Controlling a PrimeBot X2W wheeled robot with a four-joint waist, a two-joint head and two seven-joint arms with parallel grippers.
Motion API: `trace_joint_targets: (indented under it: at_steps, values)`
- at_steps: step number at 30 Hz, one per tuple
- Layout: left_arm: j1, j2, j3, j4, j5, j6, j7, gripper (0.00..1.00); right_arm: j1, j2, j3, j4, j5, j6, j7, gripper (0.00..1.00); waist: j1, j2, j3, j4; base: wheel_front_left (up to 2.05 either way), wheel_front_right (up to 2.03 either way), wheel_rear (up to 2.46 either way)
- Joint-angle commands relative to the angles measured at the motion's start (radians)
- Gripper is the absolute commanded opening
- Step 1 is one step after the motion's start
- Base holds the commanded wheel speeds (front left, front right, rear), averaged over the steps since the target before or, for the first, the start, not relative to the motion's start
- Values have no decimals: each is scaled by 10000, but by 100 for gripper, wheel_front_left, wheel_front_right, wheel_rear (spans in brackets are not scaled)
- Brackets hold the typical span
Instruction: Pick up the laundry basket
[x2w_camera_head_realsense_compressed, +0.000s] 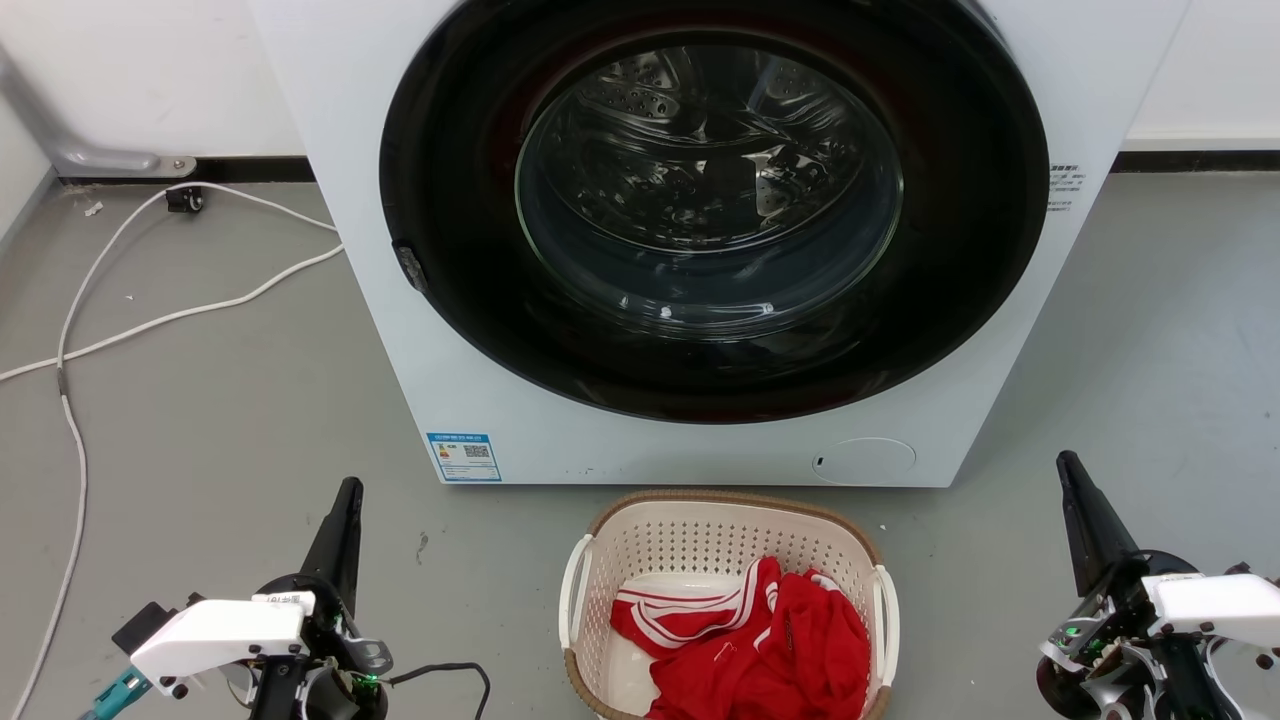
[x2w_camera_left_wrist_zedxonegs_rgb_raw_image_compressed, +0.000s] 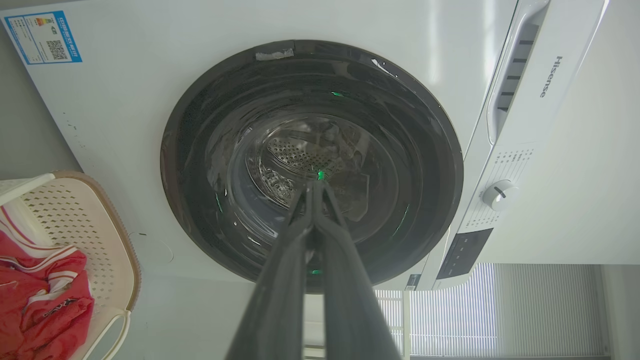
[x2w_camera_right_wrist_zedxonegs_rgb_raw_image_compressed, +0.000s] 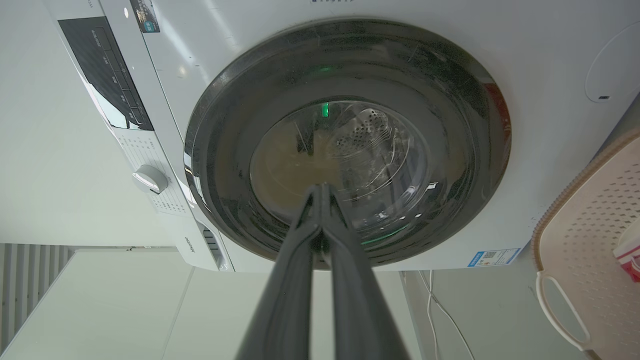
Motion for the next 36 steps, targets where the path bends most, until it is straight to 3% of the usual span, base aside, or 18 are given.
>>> trace_joint_targets:
  at_steps: [1,3,4,13,17,36]
  values:
    - [-102,-9,24,15,40,-33,26,0,-125,37,-15,11,-52,0,39,0,0,0,0,0,0,0,0]
    - [-102,-13,28,15,44,-33,30,0,-125,38,-16,11,-54,0,42,0,0,0,0,0,0,0,0]
    - [14,-6,0,29,4,4,0,100,15,4,2,25,2,0,-4,100,0,0,0,0,0,0,0]
    - [60,-26,-471,-88,320,7,-401,100,207,-7,197,-152,-239,0,-380,100,0,0,3,3,0,0,0]
    - [66,6,-597,-217,1076,4,-591,100,267,-111,303,-234,-762,0,-597,100,0,0,2,11,0,0,0]
    - [184,-34,-1182,-758,5978,158,-1374,100,485,-33,286,-809,-6407,0,-1345,100,0,0,1,56,0,0,0]
